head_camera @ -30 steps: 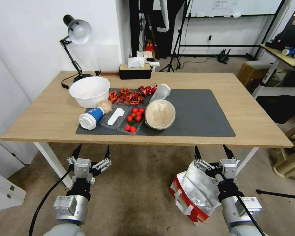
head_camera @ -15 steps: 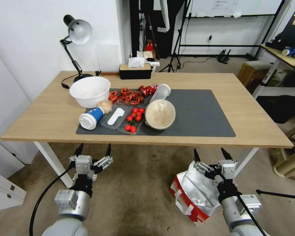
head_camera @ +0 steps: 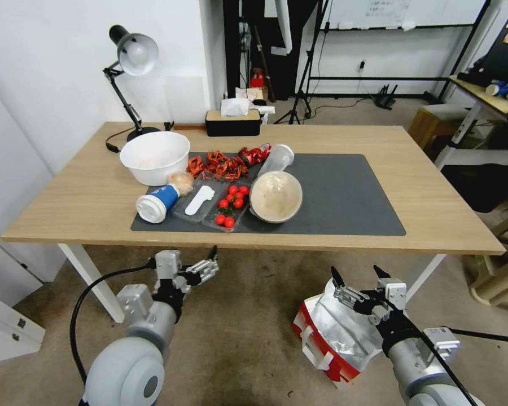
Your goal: Pick up the food delivery bag from the floor and place it on the table.
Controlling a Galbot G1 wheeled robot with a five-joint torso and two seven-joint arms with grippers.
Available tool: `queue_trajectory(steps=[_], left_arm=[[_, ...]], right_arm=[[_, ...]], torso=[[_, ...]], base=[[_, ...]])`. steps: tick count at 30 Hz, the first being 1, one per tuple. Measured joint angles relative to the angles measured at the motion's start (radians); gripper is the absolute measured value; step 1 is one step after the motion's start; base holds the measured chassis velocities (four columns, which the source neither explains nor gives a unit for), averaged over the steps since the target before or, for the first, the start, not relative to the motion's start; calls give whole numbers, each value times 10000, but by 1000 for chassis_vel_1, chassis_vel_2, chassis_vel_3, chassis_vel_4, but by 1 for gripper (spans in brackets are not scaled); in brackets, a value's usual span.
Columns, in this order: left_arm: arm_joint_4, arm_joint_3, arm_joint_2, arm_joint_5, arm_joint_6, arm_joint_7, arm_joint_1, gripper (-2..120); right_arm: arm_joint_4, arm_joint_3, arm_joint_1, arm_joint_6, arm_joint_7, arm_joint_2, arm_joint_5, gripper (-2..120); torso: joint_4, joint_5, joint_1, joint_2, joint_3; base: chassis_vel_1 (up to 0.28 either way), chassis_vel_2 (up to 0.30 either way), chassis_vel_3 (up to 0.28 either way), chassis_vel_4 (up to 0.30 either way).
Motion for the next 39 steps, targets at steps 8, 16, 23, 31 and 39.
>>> queue_trajectory(steps=[8, 16, 23, 31, 39], left_arm=[[-72, 218, 92, -143, -524, -290, 493, 100], [-139, 204, 83, -165, -459, -369, 623, 100], [-169, 194, 76, -207, -324, -428, 699, 100], [-170, 151, 75, -186, -310, -432, 810, 100], [-23, 189, 37, -95, -344, -355, 817, 100]], right_arm=[[-12, 3, -18, 50, 56, 25, -29, 100], [-15, 2, -31, 86, 80, 15, -94, 100], [-78, -9, -28, 118, 82, 11, -140, 100], [-88, -5, -11, 125, 84, 7, -151, 100], [-158, 80, 27, 141, 58, 2, -63, 100]], torso=[[6, 0, -1, 0, -1], [7, 1, -4, -6, -4], [7, 1, -108, -234, -129], [7, 1, -280, -631, -349], [7, 2, -469, -1061, -592]], base=[[0, 0, 0, 0], [0, 0, 0, 0], [0, 0, 0, 0], [0, 0, 0, 0], [0, 0, 0, 0]])
